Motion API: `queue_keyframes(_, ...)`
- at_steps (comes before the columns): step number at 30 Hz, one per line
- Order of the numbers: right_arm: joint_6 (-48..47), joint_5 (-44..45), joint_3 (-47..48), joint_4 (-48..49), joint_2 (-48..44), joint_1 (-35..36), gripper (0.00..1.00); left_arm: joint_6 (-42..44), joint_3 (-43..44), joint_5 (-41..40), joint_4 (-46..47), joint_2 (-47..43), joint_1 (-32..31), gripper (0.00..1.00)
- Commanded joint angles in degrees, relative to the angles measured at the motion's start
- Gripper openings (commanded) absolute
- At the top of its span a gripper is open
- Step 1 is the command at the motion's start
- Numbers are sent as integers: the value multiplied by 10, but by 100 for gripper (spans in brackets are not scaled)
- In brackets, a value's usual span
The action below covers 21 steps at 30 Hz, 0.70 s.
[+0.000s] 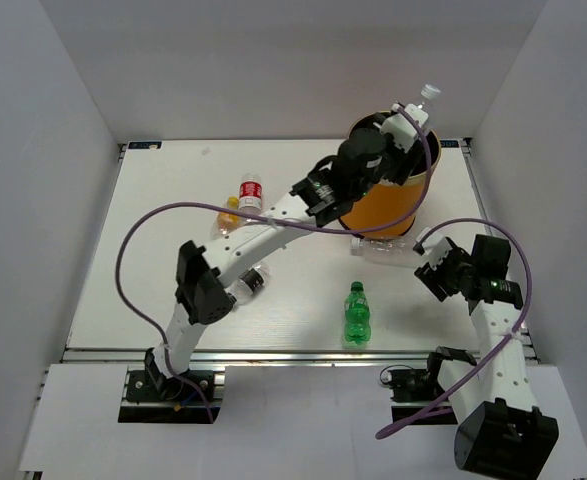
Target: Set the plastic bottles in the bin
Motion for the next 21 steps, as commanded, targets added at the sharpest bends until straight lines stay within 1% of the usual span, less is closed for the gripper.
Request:
queue_keyframes(1,-9,-33,-20,25,-24,-13,68,9,2,-23,117,10,2,16)
queue_keyframes(3,-15,-37,-33,24,-31,-16,68,4,9,-36,146,24,2,16)
queue_keyframes(5,-20,-41,-48,24,-41,-22,68,4,17,-51,173,38,8,22)
queue_keyframes(7,-25,-45,-60,25,-45,-25,68,4,25,-62,185,58,8,22)
queue_keyframes(11,-38,-51,-84,32,-46,-34,68,4,46,-93,185,91,8,33)
queue_keyframes(13,-42,-58,-86,31,-45,-40,68,4,41,-104,185,97,13,50)
queue_keyframes(14,-42,-62,-85,29,-43,-43,68,4,41,-104,192,103,13,61)
queue_keyframes(15,-44,-64,-86,27,-45,-46,70,4,41,-104,193,103,13,80)
queue_keyframes(17,-45,-65,-85,34,-43,-48,75,-1,57,-110,163,118,18,100)
queue_keyframes(19,-40,-60,-84,39,-46,-55,78,-1,73,-123,138,129,18,100)
queue_keyframes(21,-47,-62,-73,43,-44,-62,78,-1,65,-135,124,121,18,100)
